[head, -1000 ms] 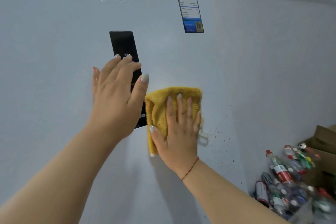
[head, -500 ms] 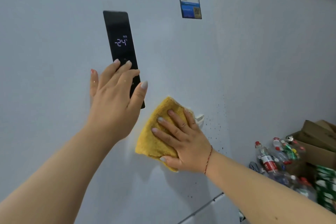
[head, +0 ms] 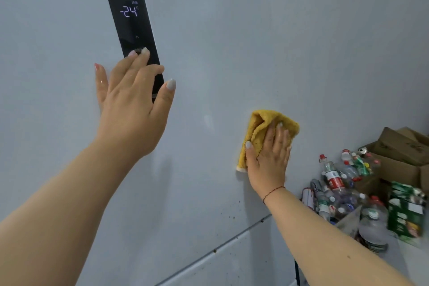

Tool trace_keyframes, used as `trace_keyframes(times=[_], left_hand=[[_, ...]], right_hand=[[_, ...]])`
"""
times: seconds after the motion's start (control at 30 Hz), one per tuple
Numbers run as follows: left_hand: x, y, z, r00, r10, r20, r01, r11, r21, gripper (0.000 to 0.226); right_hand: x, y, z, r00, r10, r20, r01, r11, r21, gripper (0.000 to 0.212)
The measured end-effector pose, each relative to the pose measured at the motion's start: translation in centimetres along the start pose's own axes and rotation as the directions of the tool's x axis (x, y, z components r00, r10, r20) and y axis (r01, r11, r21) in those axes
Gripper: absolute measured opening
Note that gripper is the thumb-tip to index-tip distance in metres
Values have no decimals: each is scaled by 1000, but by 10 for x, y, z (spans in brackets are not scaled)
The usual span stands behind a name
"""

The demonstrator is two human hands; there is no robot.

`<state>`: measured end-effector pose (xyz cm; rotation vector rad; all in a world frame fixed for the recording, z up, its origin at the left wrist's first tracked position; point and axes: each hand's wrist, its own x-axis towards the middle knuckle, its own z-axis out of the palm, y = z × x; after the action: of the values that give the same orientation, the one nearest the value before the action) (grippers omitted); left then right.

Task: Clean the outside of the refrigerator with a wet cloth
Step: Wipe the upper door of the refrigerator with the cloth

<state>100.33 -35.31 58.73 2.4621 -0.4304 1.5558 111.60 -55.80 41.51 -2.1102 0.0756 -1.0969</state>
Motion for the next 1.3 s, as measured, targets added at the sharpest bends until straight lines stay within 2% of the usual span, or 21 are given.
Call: trace_keyframes(times=[0.07,0.13,0.23,0.37,0.43,0.53,0.63,0.73,0.8,0.87,0.9,0.97,1.03,1.1,1.2,1.3], left_hand=[[-3,0,1,1000,-7,8,7,1000,0,70],[-7,1,2,1000,-11,16,11,1000,-12,67],[-13,1,5,1000,-10,27,10,1000,-16,64],[-17,7,12,1000,-11,12,11,1000,-21,59],[-19,11,17,1000,-6,-1,6,999,-31,58],[-21,15,24,1000,0,-12,-1,999,-41,57],[-22,17,28,1000,3,-25,-4,999,-38,55],[-24,15,30,999,13,-45,-15,999,-44,53],[-26,13,30,998,25,-55,-27,999,-47,52],[-27,11,30,998,33,-50,-35,999,-34,53],[-28,10,30,998,36,-44,-37,999,-21,54],[-29,8,29,998,46,-37,-46,999,-7,55],[-32,6,28,998,51,-27,-52,999,-11,56],[-36,2,25,998,52,-20,-52,998,-19,53],[-44,-2,17,998,59,-23,-60,997,-44,47],[-53,-6,9,997,66,-27,-68,995,-76,44]], right_hand=[[-19,-15,10,992,125,6,-125,988,88,82],[-38,-28,19,990,138,7,-138,983,118,82],[-71,-40,33,1000,12,4,-13,998,69,82],[-113,-41,45,956,-293,0,293,956,-11,78],[-128,-28,50,863,-504,-2,504,863,-45,78],[-131,4,52,632,-774,40,772,623,-124,77],[-111,35,48,442,-893,90,887,419,-193,66],[-91,61,40,363,-925,116,915,330,-234,60],[-81,79,36,374,-919,121,906,335,-259,65],[-72,97,31,441,-889,121,877,399,-267,68],[-69,106,28,497,-858,131,852,453,-263,71],[-64,121,22,654,-738,167,751,606,-264,74],[-65,128,18,839,-507,196,544,797,-264,74],[-73,124,20,950,-250,190,286,939,-194,78],[-86,100,27,983,75,167,-77,997,8,80],[-97,68,36,936,331,116,-347,923,166,78]])
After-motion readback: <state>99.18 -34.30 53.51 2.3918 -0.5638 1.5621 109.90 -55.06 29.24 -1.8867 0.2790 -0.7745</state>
